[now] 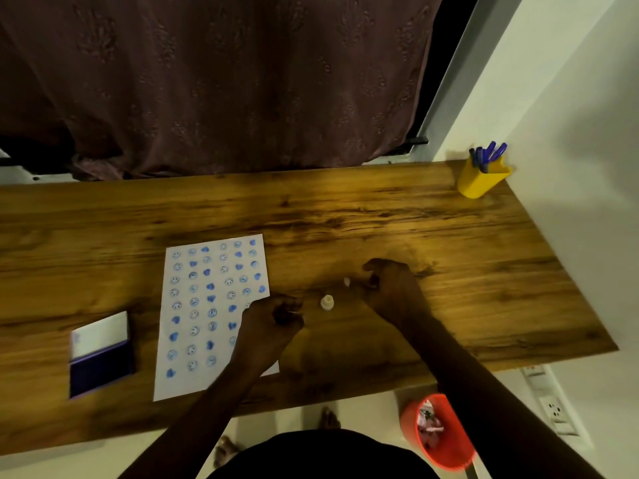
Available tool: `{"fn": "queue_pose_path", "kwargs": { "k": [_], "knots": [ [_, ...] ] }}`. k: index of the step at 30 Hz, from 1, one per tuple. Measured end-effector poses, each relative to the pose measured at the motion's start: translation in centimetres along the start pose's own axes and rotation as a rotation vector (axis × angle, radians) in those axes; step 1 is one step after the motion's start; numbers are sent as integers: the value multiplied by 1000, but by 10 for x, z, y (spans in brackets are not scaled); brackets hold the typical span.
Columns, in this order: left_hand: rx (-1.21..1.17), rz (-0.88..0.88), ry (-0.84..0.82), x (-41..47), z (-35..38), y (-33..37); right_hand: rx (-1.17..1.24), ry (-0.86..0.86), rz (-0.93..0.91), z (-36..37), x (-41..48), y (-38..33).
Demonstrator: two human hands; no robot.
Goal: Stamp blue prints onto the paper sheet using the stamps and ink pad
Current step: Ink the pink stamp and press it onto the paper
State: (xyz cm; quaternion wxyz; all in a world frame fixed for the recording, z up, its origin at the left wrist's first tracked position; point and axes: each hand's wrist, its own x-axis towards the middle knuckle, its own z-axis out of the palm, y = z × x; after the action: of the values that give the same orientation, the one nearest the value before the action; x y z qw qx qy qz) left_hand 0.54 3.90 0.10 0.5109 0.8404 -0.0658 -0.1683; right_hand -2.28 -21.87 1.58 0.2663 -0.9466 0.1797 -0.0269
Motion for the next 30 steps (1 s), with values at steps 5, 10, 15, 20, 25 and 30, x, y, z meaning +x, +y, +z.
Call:
{"fn": "queue_pose_path", "kwargs": {
  "k": [5, 10, 15, 20, 25, 30],
  "knots": [
    [2, 20, -2, 0, -1, -2, -70, 94, -51, -22, 19, 24],
    [-19, 14, -2, 0, 0, -4, -374, -67, -118, -13, 25, 32],
    [-28, 10, 12, 1, -2, -11, -458, -61, -180, -4, 26, 36],
    [-35, 47, 15, 0, -7, -8, -56, 20, -112, -13, 21, 13],
    [-205, 64, -21, -3, -16, 8, 606, -87, 91, -15, 1, -46],
    [-329, 66, -25, -5, -35, 14, 791, -271, 180, 1, -18, -96]
  ]
}}
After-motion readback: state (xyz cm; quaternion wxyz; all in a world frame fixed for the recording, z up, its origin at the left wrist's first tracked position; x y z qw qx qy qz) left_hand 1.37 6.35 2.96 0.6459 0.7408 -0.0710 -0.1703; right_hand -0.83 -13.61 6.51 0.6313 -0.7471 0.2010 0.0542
